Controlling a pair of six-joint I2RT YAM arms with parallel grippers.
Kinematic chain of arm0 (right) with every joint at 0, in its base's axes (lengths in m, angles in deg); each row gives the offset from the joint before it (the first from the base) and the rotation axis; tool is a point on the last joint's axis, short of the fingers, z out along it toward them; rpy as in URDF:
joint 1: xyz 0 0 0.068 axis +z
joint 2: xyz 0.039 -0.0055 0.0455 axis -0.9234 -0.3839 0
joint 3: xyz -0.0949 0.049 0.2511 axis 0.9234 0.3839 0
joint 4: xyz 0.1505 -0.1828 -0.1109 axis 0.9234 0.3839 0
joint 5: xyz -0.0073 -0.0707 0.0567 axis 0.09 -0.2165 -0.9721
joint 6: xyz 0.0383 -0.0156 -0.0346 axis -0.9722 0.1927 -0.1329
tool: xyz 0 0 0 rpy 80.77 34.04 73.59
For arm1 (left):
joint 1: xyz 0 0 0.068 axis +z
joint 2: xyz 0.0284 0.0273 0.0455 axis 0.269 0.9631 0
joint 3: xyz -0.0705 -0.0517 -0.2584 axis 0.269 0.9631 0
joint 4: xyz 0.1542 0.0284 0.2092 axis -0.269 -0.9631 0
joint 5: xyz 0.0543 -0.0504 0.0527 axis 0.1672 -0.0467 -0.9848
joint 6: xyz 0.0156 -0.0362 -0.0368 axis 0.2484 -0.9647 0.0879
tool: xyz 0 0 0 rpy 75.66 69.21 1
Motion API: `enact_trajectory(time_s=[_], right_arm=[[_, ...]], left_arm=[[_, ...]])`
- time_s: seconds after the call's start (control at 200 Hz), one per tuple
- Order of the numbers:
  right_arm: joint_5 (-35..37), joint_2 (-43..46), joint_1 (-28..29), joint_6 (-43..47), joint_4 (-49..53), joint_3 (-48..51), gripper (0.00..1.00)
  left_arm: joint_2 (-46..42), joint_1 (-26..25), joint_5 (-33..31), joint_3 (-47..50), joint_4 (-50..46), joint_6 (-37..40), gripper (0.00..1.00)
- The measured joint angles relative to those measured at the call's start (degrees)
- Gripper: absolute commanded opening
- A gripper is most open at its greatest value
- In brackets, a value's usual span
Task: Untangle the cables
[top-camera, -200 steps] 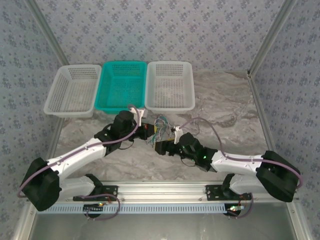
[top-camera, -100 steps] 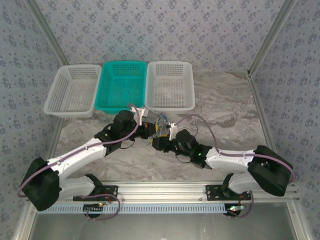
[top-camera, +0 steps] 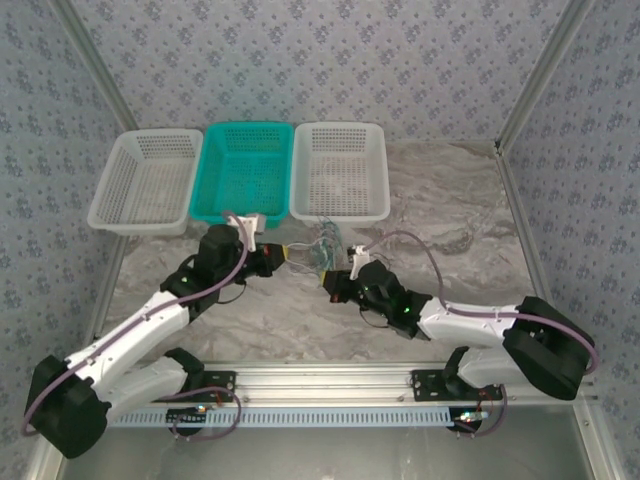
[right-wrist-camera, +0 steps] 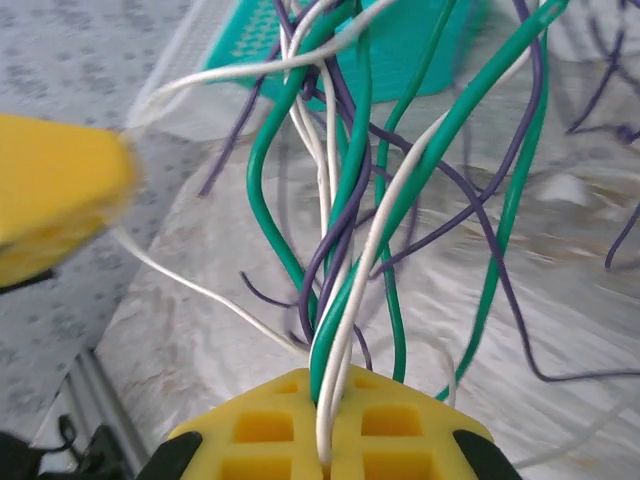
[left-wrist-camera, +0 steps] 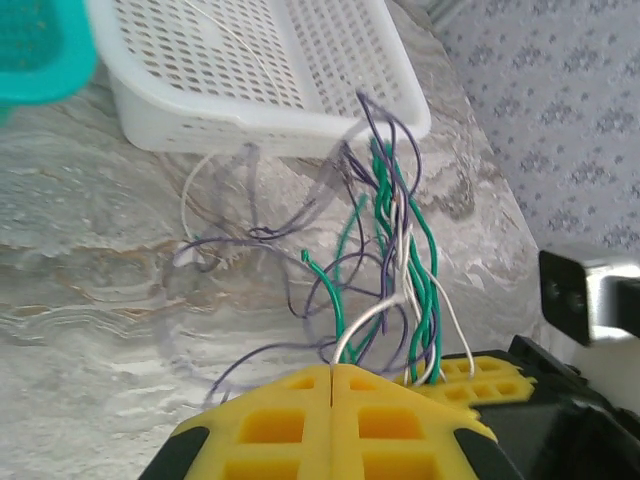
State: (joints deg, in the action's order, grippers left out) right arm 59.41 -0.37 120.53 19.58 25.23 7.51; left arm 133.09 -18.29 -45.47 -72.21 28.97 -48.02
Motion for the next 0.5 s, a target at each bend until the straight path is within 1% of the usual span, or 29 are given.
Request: enact_trajectory(time_s=[0.115, 0.335, 0.42, 0.5], right_arm=[[1.3, 0.1, -2.5, -1.9, 3.8, 2.1, 0.00], [4.0, 3.4, -3.5, -3.9, 13.0, 2.1, 0.00], [4.9, 5.4, -5.9, -6.6, 16.3, 2.4, 0.00], [5.6, 8.4, -9.7, -9.3, 18.4, 5.0, 0.01]], left_arm=[[-1.4, 1.2, 0.1, 0.0, -1.2, 0.4, 0.00], [-4.0, 2.9, 0.0, 0.2, -3.6, 0.4, 0.00], [-6.4, 4.5, -0.2, 0.2, -6.0, 0.6, 0.00], [-10.1, 7.5, -0.7, 0.0, -8.6, 1.0, 0.00]])
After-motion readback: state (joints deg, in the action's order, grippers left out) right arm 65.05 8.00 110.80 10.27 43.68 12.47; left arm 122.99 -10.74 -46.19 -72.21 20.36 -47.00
